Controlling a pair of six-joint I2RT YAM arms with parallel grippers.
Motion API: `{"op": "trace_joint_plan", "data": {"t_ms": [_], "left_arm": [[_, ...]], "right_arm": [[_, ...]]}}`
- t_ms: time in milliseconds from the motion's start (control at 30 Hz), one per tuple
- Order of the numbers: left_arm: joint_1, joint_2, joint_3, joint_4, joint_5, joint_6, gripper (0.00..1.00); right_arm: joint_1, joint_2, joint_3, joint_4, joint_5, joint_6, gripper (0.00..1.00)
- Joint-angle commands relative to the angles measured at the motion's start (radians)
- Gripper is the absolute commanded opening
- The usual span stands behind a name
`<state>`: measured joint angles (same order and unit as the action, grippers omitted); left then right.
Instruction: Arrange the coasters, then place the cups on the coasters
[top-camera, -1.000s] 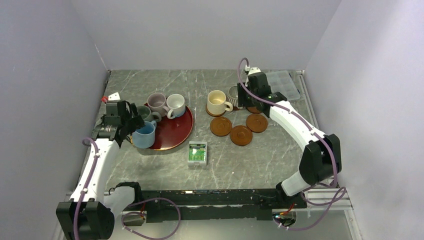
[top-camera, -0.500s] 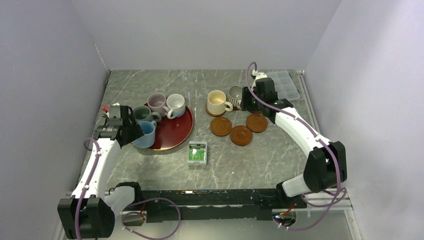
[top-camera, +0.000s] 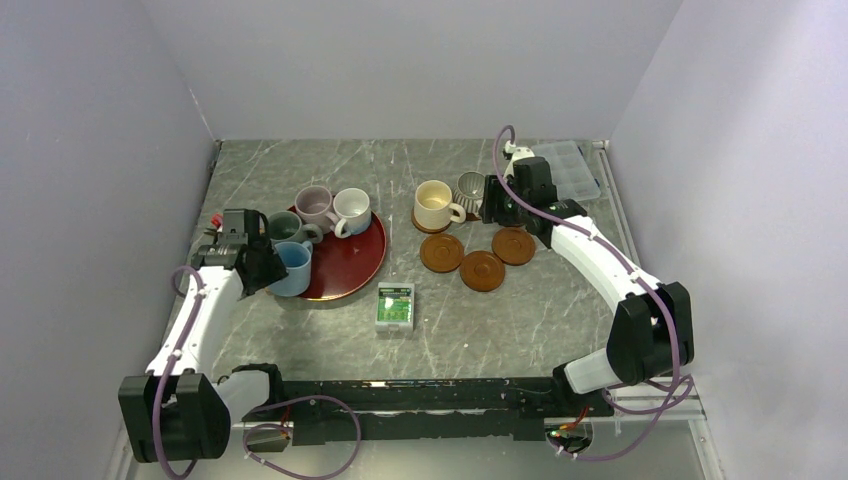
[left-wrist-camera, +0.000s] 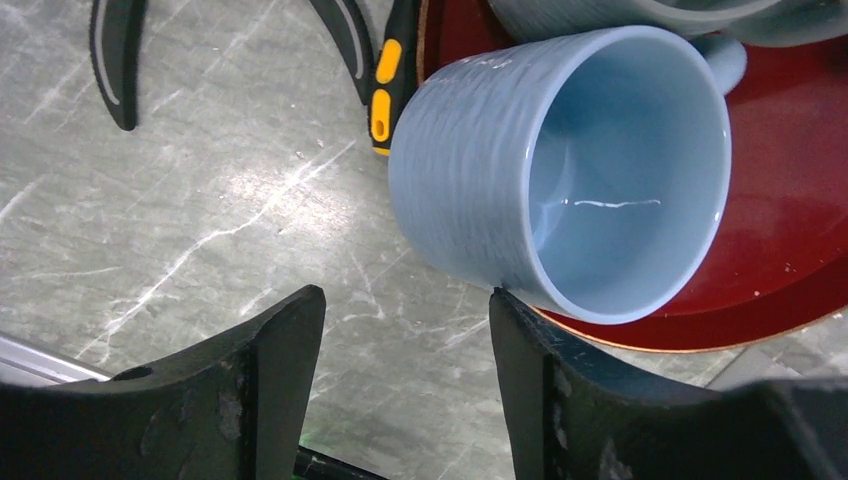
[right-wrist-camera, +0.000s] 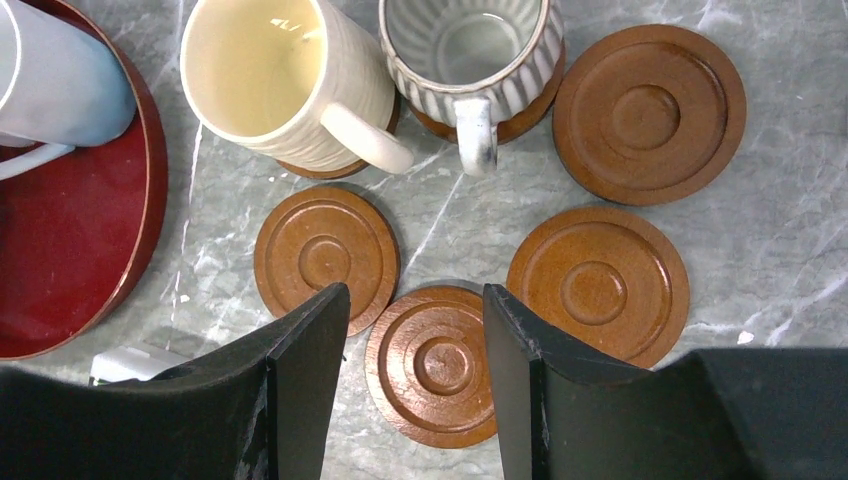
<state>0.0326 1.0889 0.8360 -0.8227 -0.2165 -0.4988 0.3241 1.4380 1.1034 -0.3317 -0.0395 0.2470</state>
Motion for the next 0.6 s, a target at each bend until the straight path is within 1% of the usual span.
{"op": "trace_joint_plan", "data": {"t_ms": [0, 67, 100, 300, 567], "left_arm": [[0.003, -0.034, 0.057, 0.081, 0.064, -0.013, 0.69], [0.003, -0.046, 0.072, 0.068, 0.051, -0.035, 0.74], [0.002, -0.050, 0.080, 0.065, 0.046, -0.042, 0.75], [0.003, -0.064, 0.107, 0.083, 0.056, -0.053, 0.76], [0.006, 0.038, 0.109, 0.099, 0.014, -0.024, 0.76]], "right_arm": [[-0.009, -0.018, 0.001, 0.048, -0.019, 0.004, 0.56], [-0.010, -0.012, 0.002, 0.048, -0.023, 0.003, 0.56], [-0.010, -0.009, 0.003, 0.049, -0.026, 0.003, 0.56], [-0.012, 0.001, 0.007, 0.047, -0.036, 0.007, 0.56], [-0.012, 0.001, 0.007, 0.046, -0.043, 0.008, 0.56]]}}
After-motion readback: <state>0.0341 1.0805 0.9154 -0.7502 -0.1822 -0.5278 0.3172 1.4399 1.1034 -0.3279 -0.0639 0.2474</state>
